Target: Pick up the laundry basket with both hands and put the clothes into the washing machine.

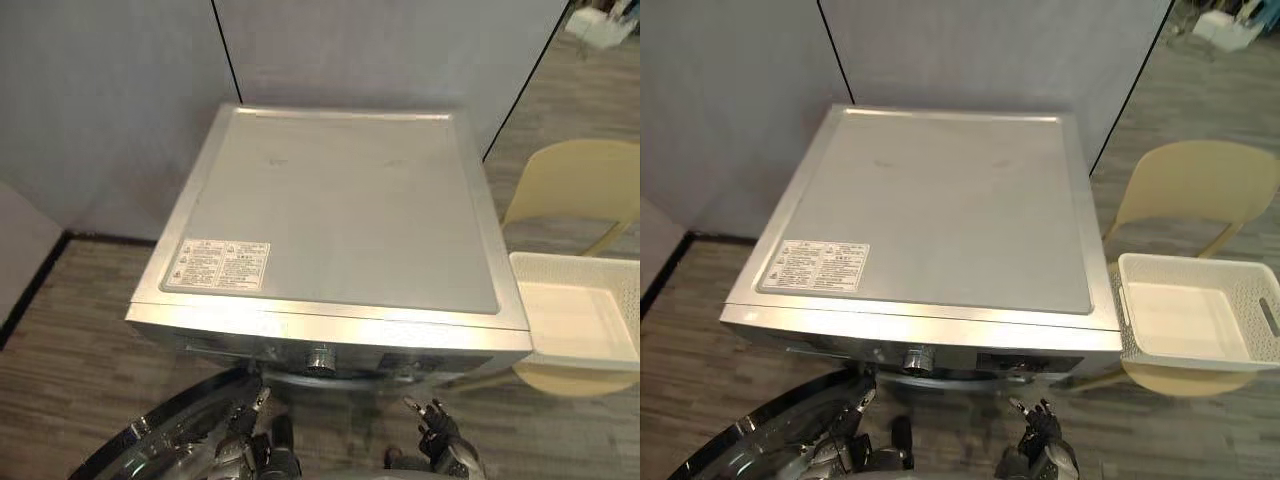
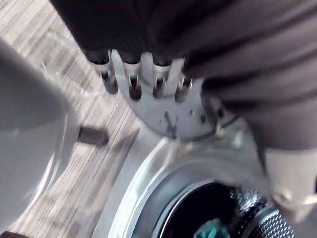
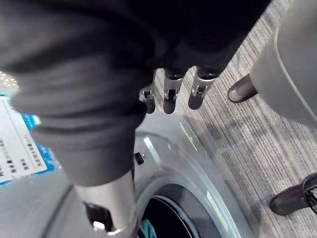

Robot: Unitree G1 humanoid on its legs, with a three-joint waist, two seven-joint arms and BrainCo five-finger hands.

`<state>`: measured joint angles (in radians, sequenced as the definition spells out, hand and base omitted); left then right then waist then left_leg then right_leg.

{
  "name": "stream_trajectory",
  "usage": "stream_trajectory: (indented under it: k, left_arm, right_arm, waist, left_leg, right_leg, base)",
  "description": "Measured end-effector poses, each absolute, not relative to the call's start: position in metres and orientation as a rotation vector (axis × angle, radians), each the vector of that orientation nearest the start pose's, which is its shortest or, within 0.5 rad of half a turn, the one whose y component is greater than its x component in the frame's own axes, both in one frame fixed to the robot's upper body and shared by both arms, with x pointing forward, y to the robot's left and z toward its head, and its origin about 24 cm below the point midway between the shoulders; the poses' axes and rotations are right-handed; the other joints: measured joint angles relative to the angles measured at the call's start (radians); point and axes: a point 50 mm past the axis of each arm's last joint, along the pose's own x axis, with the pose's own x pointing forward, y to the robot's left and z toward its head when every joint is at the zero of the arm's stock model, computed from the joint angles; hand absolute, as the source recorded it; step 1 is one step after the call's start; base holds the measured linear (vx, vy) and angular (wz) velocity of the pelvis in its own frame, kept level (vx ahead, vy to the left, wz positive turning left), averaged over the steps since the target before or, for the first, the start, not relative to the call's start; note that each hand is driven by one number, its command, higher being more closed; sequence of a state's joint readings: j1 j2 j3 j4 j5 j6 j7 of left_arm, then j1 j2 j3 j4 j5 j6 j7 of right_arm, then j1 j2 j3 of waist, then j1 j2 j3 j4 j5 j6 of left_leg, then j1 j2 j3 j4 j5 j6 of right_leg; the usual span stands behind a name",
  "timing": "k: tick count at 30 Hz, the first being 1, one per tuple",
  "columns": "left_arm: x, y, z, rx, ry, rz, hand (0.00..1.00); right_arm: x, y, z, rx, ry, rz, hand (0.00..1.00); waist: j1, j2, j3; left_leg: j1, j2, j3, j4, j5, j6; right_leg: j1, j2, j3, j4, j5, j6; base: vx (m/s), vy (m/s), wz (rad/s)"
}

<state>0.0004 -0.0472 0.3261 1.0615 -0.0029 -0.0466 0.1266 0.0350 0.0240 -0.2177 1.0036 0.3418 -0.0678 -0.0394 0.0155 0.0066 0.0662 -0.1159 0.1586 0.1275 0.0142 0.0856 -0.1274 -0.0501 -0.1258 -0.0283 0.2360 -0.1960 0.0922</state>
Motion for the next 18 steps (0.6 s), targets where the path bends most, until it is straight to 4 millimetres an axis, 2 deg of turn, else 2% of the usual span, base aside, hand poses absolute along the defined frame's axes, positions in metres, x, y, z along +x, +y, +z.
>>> stream_trajectory:
  k: [3, 4, 5, 6, 7, 8, 9, 10, 11, 12, 13, 14, 15, 16, 17, 18]
  left_arm:
    - [0.122, 0.173, -0.156, -0.177, 1.007, 0.384, 0.00]
    - [0.124, 0.172, -0.156, -0.192, 1.001, 0.388, 0.00]
    - [0.127, 0.173, -0.155, -0.190, 0.992, 0.389, 0.00]
    - [0.140, 0.174, -0.149, -0.212, 0.949, 0.400, 0.00]
    - [0.138, 0.177, -0.149, -0.230, 0.942, 0.425, 0.00]
    - [0.135, 0.178, -0.150, -0.238, 0.951, 0.435, 0.00]
    - [0.126, 0.177, -0.153, -0.242, 0.974, 0.442, 0.00]
    - [0.122, 0.177, -0.154, -0.243, 0.984, 0.445, 0.00]
    - [0.120, 0.179, -0.155, -0.236, 0.988, 0.449, 0.00]
    - [0.118, 0.188, -0.154, -0.212, 0.990, 0.460, 0.00]
    - [0.118, 0.201, -0.153, -0.188, 0.988, 0.484, 0.00]
    - [0.115, 0.201, -0.155, -0.192, 1.000, 0.490, 0.00]
    - [0.113, 0.200, -0.156, -0.193, 1.011, 0.487, 0.00]
    - [0.113, 0.197, -0.156, -0.180, 1.023, 0.465, 0.00]
    - [0.115, 0.198, -0.156, -0.157, 1.024, 0.441, 0.00]
    - [0.114, 0.199, -0.156, -0.108, 1.037, 0.400, 0.00]
  right_arm:
    - [0.121, -0.178, -0.154, 0.394, 0.953, -0.422, 0.00]
    - [0.125, -0.182, -0.153, 0.381, 0.948, -0.418, 0.00]
    - [0.127, -0.182, -0.153, 0.371, 0.943, -0.408, 0.00]
    - [0.132, -0.184, -0.151, 0.367, 0.935, -0.407, 0.00]
    - [0.135, -0.188, -0.150, 0.356, 0.929, -0.412, 0.00]
    - [0.136, -0.190, -0.149, 0.351, 0.921, -0.414, 0.00]
    - [0.133, -0.198, -0.147, 0.338, 0.904, -0.428, 0.00]
    - [0.131, -0.202, -0.147, 0.333, 0.899, -0.438, 0.00]
    - [0.130, -0.205, -0.146, 0.355, 0.894, -0.469, 0.00]
    - [0.126, -0.198, -0.149, 0.391, 0.912, -0.479, 0.00]
    - [0.116, -0.192, -0.155, 0.438, 0.951, -0.507, 0.00]
    - [0.114, -0.194, -0.156, 0.472, 0.951, -0.543, 0.00]
    - [0.112, -0.198, -0.157, 0.478, 0.959, -0.561, 0.00]
    - [0.108, -0.195, -0.160, 0.493, 0.992, -0.564, 0.00]
    - [0.105, -0.195, -0.161, 0.492, 1.004, -0.560, 0.00]
    - [0.098, -0.190, -0.165, 0.494, 1.044, -0.554, 0.00]
  waist:
    - [0.003, 0.001, -0.001]
    - [0.002, 0.001, -0.003]
    - [-0.006, -0.011, -0.005]
    - [0.005, -0.013, 0.018]
    - [0.014, -0.008, 0.020]
    - [0.019, -0.001, 0.016]
    - [0.018, 0.028, -0.002]
    - [0.016, 0.045, -0.011]
    - [0.000, 0.057, -0.018]
    - [-0.009, 0.011, -0.020]
    - [-0.021, -0.034, -0.035]
    - [-0.019, 0.007, -0.034]
    - [-0.022, 0.026, -0.038]
    - [-0.036, 0.032, -0.041]
    - [-0.052, 0.010, -0.046]
    - [-0.054, -0.019, -0.050]
  left_leg:
    - [-0.009, -0.006, -0.053, 0.027, 0.008, 0.004]
    - [-0.036, -0.011, -0.072, 0.035, 0.051, -0.003]
    - [-0.046, -0.023, -0.079, 0.015, 0.088, -0.030]
    - [-0.142, 0.009, -0.010, 0.346, -0.095, 0.063]
    - [-0.192, 0.066, 0.036, 0.674, -0.192, 0.083]
    - [-0.191, 0.089, 0.046, 0.785, -0.198, 0.083]
    - [-0.167, 0.129, 0.045, 0.923, -0.182, 0.084]
    - [-0.150, 0.141, 0.042, 0.931, -0.167, 0.081]
    - [-0.146, 0.107, 0.057, 0.892, -0.189, 0.066]
    - [-0.113, 0.049, 0.055, 0.788, -0.195, 0.057]
    - [-0.056, 0.013, 0.036, 0.696, -0.269, 0.050]
    - [-0.022, 0.060, 0.012, 0.654, -0.341, -0.009]
    - [0.002, 0.059, 0.008, 0.575, -0.382, -0.021]
    - [0.037, 0.029, 0.022, 0.423, -0.411, -0.027]
    - [0.056, 0.011, 0.021, 0.352, -0.405, -0.030]
    - [0.063, -0.018, 0.016, 0.282, -0.347, -0.023]
  right_leg:
    - [0.033, -0.002, -0.059, -0.003, 0.000, 0.000]
    - [0.027, 0.004, -0.092, 0.005, 0.006, -0.011]
    - [0.024, -0.020, -0.128, -0.012, 0.015, -0.027]
    - [0.026, -0.031, -0.171, -0.002, 0.013, -0.028]
    - [0.037, -0.030, -0.169, 0.023, 0.013, -0.027]
    - [0.040, -0.030, -0.167, 0.038, 0.014, -0.027]
    - [0.044, -0.024, -0.165, 0.053, 0.014, -0.022]
    - [0.044, -0.015, -0.162, 0.057, 0.014, -0.015]
    - [0.043, -0.024, -0.149, 0.049, 0.010, -0.002]
    - [0.037, -0.042, -0.114, 0.012, 0.013, -0.008]
    - [0.027, -0.060, -0.090, -0.060, 0.067, -0.035]
    - [0.017, -0.018, -0.109, -0.078, 0.124, 0.003]
    - [0.004, -0.006, -0.109, -0.077, 0.127, 0.003]
    - [-0.022, -0.002, -0.111, -0.092, 0.133, 0.009]
    - [-0.041, -0.015, -0.108, -0.098, 0.141, 0.002]
    - [-0.066, -0.033, -0.102, -0.104, 0.169, -0.033]
  base:
    - [-0.09, -0.036, 0.60]
    - [-0.19, -0.016, 0.71]
    - [-0.21, 0.013, 0.80]
    - [-0.20, 0.071, 0.53]
    - [-0.14, 0.090, 0.18]
    - [-0.15, 0.156, -0.08]
    - [-0.13, 0.174, -0.10]
    - [-0.15, 0.227, 0.08]
    - [-0.12, 0.183, 0.25]
    - [-0.15, 0.161, 0.42]
    - [-0.16, 0.121, 0.20]
    - [-0.14, 0.128, 0.05]
    - [-0.13, 0.170, 0.08]
    - [-0.11, 0.144, 0.23]
    - [-0.14, 0.113, 0.22]
    - [-0.15, 0.052, 0.12]
